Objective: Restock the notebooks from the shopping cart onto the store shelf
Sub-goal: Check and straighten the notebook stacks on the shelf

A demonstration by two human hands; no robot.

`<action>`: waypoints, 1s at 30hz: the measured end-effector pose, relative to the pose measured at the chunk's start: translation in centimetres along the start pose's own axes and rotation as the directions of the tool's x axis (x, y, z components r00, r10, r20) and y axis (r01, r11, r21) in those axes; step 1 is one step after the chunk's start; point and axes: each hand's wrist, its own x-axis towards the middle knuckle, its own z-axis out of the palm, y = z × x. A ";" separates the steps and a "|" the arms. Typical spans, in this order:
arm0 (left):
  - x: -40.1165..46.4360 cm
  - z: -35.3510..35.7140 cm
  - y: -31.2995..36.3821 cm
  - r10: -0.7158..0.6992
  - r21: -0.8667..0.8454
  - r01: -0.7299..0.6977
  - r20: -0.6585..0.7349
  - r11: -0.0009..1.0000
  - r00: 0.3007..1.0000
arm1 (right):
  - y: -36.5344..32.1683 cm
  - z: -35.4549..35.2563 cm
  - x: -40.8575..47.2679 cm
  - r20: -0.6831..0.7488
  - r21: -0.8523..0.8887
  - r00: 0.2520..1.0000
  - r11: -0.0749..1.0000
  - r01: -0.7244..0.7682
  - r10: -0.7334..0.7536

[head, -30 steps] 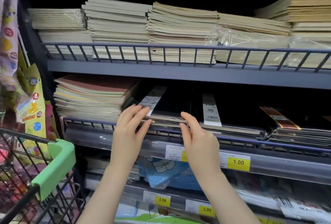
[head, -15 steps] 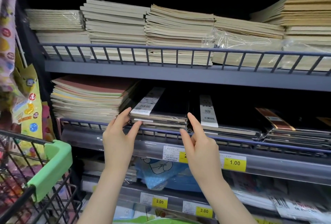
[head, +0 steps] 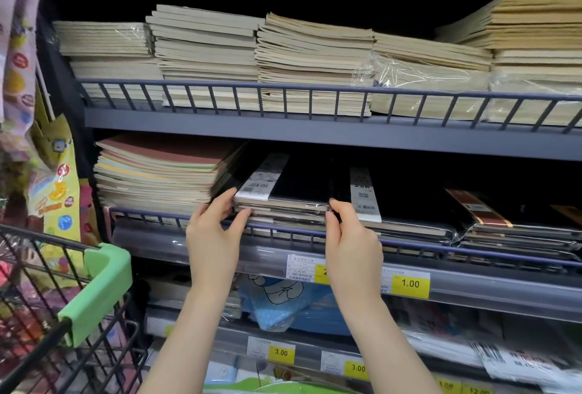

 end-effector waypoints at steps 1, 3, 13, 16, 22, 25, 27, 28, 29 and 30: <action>0.0 0.1 0.1 0.004 0.008 -0.004 -0.001 1.000 1.000 | 0.0 -0.1 0.0 0.001 -0.004 1.000 1.000 -0.004 0.004; 0.0 0.0 0.3 0.006 0.028 -0.006 0.000 1.000 1.000 | -0.1 0.0 0.1 -0.002 -0.012 1.000 1.000 -0.009 0.009; -0.1 0.0 0.2 -0.027 -0.034 0.027 0.004 0.999 1.000 | -0.3 0.1 -0.1 -0.020 -0.030 1.000 1.000 -0.006 0.005; -0.5 -0.1 0.3 -0.050 -0.085 0.053 0.036 0.995 0.998 | -0.4 0.0 0.0 -0.001 -0.029 1.000 0.999 -0.021 0.021; -3.7 1.2 0.0 0.237 0.291 -0.284 0.185 0.914 0.954 | 0.4 -1.1 -3.1 0.145 -0.088 0.987 0.992 0.086 -0.073; -3.8 1.4 -0.6 0.232 0.387 -0.325 0.269 0.863 0.935 | 0.9 -0.7 -3.6 0.181 -0.171 0.979 0.977 0.126 -0.095; -3.7 1.4 -0.7 0.231 0.405 -0.329 0.273 0.853 0.934 | 1.0 -0.5 -3.5 0.192 -0.178 0.978 0.977 0.119 -0.084; -3.6 1.4 -0.7 0.226 0.402 -0.328 0.279 0.855 0.933 | 1.1 -0.4 -3.4 0.203 -0.172 0.976 0.979 0.108 -0.073; -3.6 1.4 -0.7 0.229 0.398 -0.329 0.278 0.856 0.933 | 1.1 -0.3 -3.4 0.205 -0.170 0.976 0.980 0.104 -0.068; -3.5 1.4 -0.7 0.235 0.392 -0.335 0.281 0.857 0.931 | 1.1 -0.3 -3.4 0.195 -0.164 0.978 0.980 0.111 -0.078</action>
